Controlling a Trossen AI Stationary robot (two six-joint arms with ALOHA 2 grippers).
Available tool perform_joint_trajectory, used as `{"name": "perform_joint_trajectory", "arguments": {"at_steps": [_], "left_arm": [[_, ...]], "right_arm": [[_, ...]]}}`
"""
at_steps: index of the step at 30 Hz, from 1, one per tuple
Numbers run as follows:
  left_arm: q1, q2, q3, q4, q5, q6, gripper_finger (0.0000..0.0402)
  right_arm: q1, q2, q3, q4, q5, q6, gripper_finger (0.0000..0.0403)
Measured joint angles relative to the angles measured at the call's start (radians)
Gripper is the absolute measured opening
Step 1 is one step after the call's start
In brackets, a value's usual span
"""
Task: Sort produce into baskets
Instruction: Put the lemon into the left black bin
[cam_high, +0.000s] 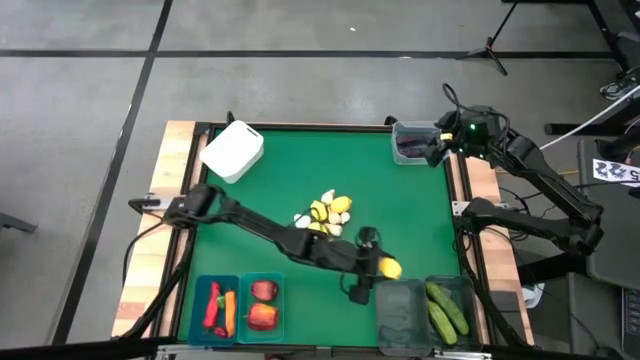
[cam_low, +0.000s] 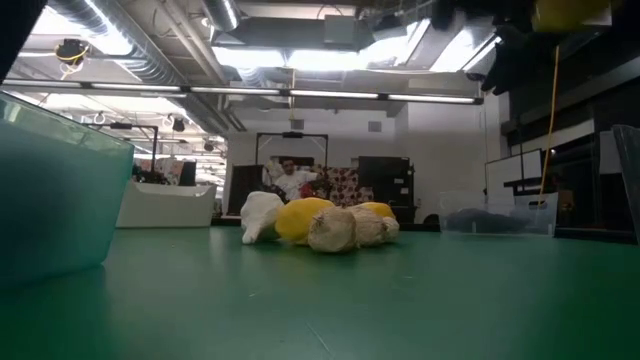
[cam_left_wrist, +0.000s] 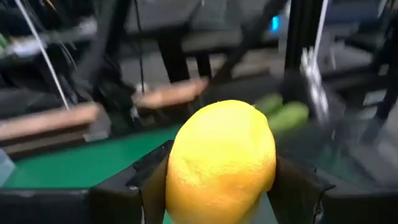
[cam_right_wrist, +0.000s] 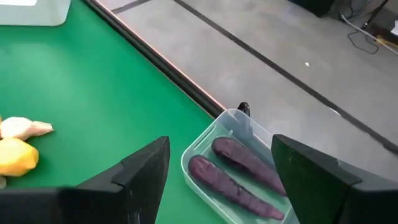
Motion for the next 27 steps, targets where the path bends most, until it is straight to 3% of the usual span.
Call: {"name": "perform_joint_trajectory", "arguments": {"at_steps": [3, 11, 20, 27], "left_arm": [[0.004, 0.070, 0.078, -0.091, 0.059, -0.014, 0.0214], [-0.017, 0.173, 0.193, -0.093, 0.206, -0.031, 0.0214], [-0.033, 0.187, 0.218, -0.088, 0.214, 0.041, 0.0213], [-0.027, 0.205, 0.219, -0.052, 0.221, 0.068, 0.0238]], "right_arm": [[0.000, -0.008, 0.000, -0.016, 0.000, -0.001, 0.0282], [0.000, -0.009, 0.000, -0.014, 0.008, -0.026, 0.0282], [0.000, -0.009, 0.000, -0.014, 0.009, -0.026, 0.0282], [0.000, -0.009, 0.000, -0.054, 0.007, -0.026, 0.0282]]}}
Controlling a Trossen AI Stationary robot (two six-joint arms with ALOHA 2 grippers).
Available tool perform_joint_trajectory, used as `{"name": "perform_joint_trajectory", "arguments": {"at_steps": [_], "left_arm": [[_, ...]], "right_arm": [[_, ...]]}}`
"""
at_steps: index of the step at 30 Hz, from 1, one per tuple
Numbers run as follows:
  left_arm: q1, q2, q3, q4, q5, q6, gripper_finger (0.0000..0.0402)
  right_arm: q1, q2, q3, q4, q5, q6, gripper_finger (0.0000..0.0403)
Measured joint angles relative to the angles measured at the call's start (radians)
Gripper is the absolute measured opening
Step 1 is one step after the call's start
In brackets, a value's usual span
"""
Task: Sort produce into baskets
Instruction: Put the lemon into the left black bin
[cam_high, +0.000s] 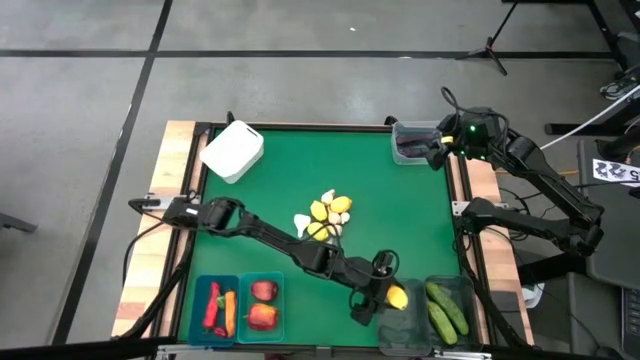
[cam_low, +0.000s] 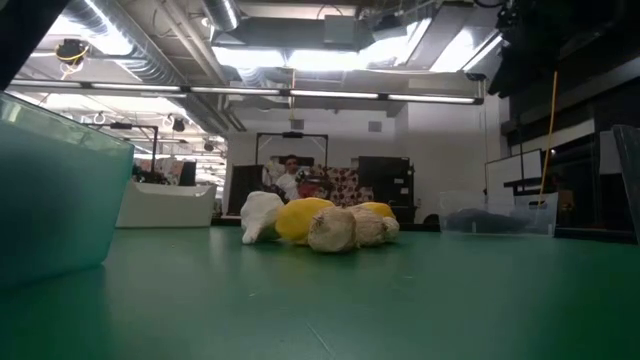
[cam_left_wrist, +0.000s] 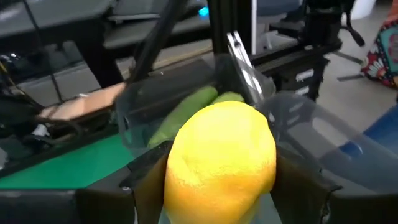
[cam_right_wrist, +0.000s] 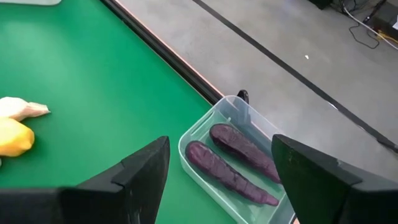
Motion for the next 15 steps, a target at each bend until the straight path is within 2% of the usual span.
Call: {"name": "perform_joint_trajectory", "arguments": {"at_steps": [5, 10, 12, 15], "left_arm": [[0.003, 0.020, -0.001, 0.011, 0.062, 0.000, 0.0263], [0.007, 0.017, -0.001, -0.020, 0.072, 0.012, 0.0288], [0.007, 0.014, 0.008, -0.053, 0.029, 0.040, 0.0294], [0.004, -0.027, 0.068, -0.236, -0.116, 0.141, 0.0295]], "right_arm": [[0.000, 0.000, 0.000, -0.010, -0.001, 0.000, 0.0282], [0.000, 0.000, 0.000, -0.010, -0.001, 0.000, 0.0282], [0.000, 0.000, 0.000, -0.010, 0.000, 0.000, 0.0282], [0.000, 0.000, 0.000, -0.022, -0.001, -0.001, 0.0282]]}}
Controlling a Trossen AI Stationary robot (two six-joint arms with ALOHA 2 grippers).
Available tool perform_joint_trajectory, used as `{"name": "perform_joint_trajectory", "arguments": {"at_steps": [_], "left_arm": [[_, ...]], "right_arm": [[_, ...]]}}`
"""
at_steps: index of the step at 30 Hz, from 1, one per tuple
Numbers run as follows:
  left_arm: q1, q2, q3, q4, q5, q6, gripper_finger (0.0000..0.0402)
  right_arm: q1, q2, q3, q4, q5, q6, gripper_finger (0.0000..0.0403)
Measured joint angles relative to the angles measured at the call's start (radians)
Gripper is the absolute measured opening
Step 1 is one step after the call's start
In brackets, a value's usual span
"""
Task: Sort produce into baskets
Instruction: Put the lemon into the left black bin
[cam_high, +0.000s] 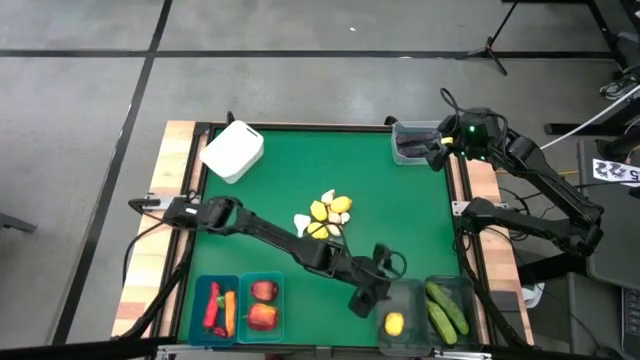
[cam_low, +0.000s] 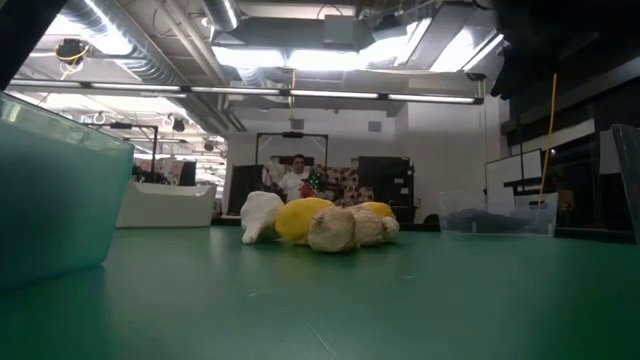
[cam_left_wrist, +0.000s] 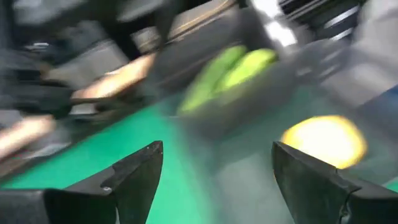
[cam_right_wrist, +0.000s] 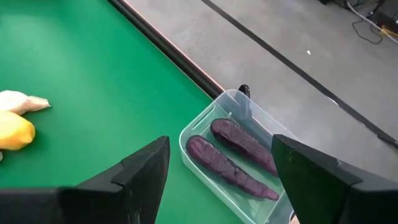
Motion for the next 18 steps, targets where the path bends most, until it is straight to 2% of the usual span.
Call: {"name": "perform_joint_trajectory", "arguments": {"at_steps": [4, 9, 11, 14, 18], "left_arm": [[0.020, -0.115, 0.065, -0.257, -0.163, 0.058, 0.0295], [0.144, -0.253, 0.033, -0.555, -0.196, -0.115, 0.0295], [0.204, -0.298, -0.007, -0.626, -0.201, -0.152, 0.0295], [0.288, -0.340, -0.125, -0.612, -0.198, -0.180, 0.0295], [0.378, -0.331, -0.323, -0.458, -0.157, -0.221, 0.0295]], "right_arm": [[0.000, 0.000, 0.000, -0.019, 0.001, -0.003, 0.0282], [0.000, 0.000, 0.000, -0.033, 0.002, -0.003, 0.0282], [0.000, 0.000, 0.000, -0.034, 0.002, -0.003, 0.0282], [0.000, 0.000, 0.000, -0.034, 0.001, -0.003, 0.0282], [0.000, 0.000, 0.000, -0.036, 0.000, -0.003, 0.0282]]}}
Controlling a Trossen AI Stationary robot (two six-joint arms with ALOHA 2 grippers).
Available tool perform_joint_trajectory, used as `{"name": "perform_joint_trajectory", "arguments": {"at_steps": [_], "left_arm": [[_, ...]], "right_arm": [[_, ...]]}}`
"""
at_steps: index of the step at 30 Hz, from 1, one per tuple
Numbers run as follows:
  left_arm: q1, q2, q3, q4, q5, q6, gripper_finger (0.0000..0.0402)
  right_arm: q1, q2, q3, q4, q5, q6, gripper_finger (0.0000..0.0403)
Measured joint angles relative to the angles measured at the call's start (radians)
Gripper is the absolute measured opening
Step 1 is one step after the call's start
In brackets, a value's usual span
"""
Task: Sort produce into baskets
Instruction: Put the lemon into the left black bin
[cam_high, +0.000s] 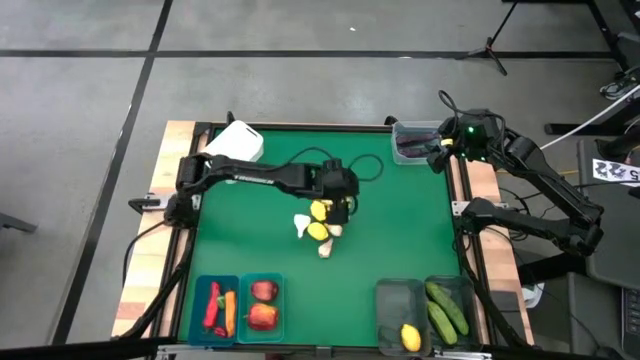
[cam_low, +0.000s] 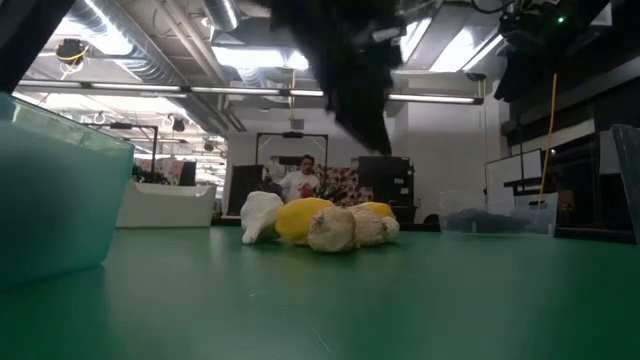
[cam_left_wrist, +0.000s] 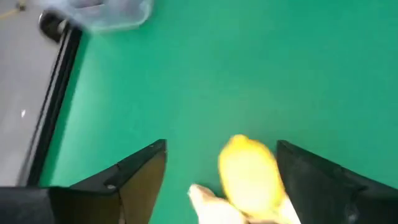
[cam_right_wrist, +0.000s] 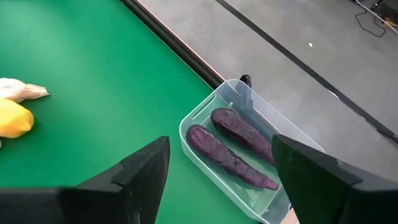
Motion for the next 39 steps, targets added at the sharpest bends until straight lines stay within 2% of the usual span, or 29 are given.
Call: {"name": "perform_joint_trajectory", "arguments": {"at_steps": [3, 8, 13, 29, 33, 39], "left_arm": [[0.041, -0.005, -0.130, 0.217, 0.051, -0.050, 0.0295], [0.053, -0.003, -0.262, 0.328, 0.080, -0.099, 0.0295], [0.035, 0.010, -0.309, 0.470, 0.161, -0.111, 0.0295], [0.034, 0.101, -0.310, 0.422, 0.145, -0.161, 0.0294], [0.033, 0.108, -0.310, 0.404, 0.145, -0.182, 0.0276], [0.033, 0.107, -0.310, 0.397, 0.146, -0.191, 0.0228]], "right_arm": [[0.000, 0.000, 0.000, -0.009, 0.000, 0.000, 0.0282], [0.000, 0.000, 0.000, -0.016, 0.008, -0.023, 0.0282], [0.000, 0.000, 0.000, -0.013, 0.019, -0.024, 0.0282], [0.001, 0.000, 0.000, -0.023, 0.018, -0.023, 0.0282], [0.000, 0.000, 0.000, -0.024, 0.019, -0.023, 0.0282], [0.000, 0.000, 0.000, -0.025, 0.018, -0.023, 0.0282]]}}
